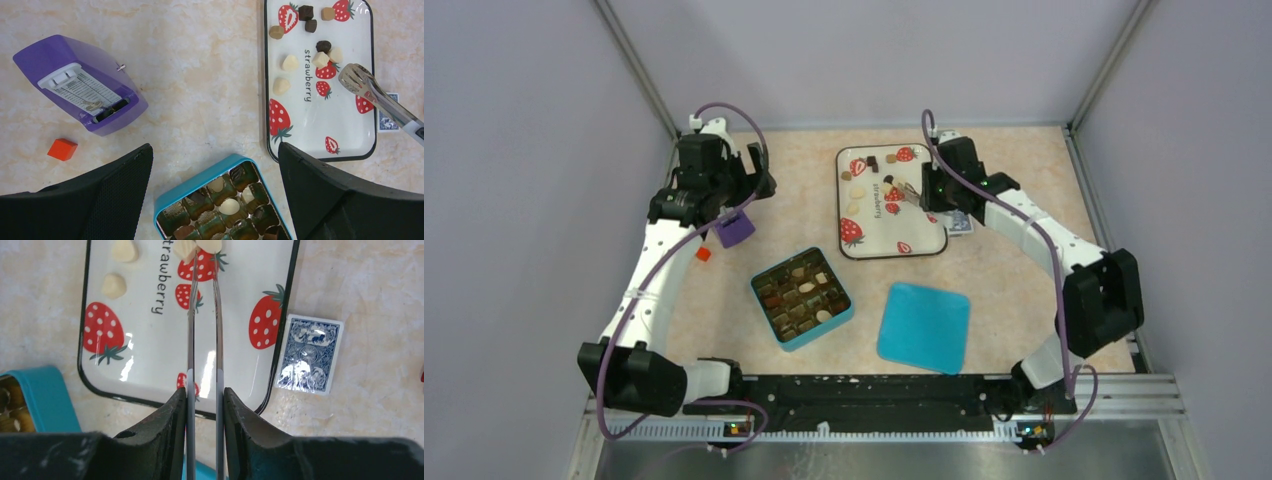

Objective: Pack the chocolate

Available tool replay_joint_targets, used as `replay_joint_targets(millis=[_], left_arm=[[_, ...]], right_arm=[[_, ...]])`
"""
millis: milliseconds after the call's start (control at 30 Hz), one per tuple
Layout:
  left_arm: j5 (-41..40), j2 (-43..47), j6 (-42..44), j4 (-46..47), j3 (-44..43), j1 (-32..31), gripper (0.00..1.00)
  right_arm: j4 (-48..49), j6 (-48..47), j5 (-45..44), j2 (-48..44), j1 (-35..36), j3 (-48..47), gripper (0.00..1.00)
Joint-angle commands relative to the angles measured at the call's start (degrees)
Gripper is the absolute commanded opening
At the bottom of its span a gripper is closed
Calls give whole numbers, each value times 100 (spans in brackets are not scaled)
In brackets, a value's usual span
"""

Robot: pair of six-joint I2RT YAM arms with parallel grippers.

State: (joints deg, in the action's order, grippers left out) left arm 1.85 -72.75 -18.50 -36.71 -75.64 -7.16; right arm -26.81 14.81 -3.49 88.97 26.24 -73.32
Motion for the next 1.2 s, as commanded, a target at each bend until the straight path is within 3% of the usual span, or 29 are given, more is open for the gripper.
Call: replay_joint_targets(millis=[0,333,967,1167], left_arm=[[-61,65,16,175,-46,30,99],[-43,60,22,212,16,39,99],[-70,6,39,225,-9,39,99],[-62,11,40,226,-35,48,99]], right_arm=[[61,35,-509,387,38,-693,29],[364,86,-114,527,39,-627,33],[127,-282,-353,1400,110,-1271,37],[142,-309,-388,1494,118,-1395,34]])
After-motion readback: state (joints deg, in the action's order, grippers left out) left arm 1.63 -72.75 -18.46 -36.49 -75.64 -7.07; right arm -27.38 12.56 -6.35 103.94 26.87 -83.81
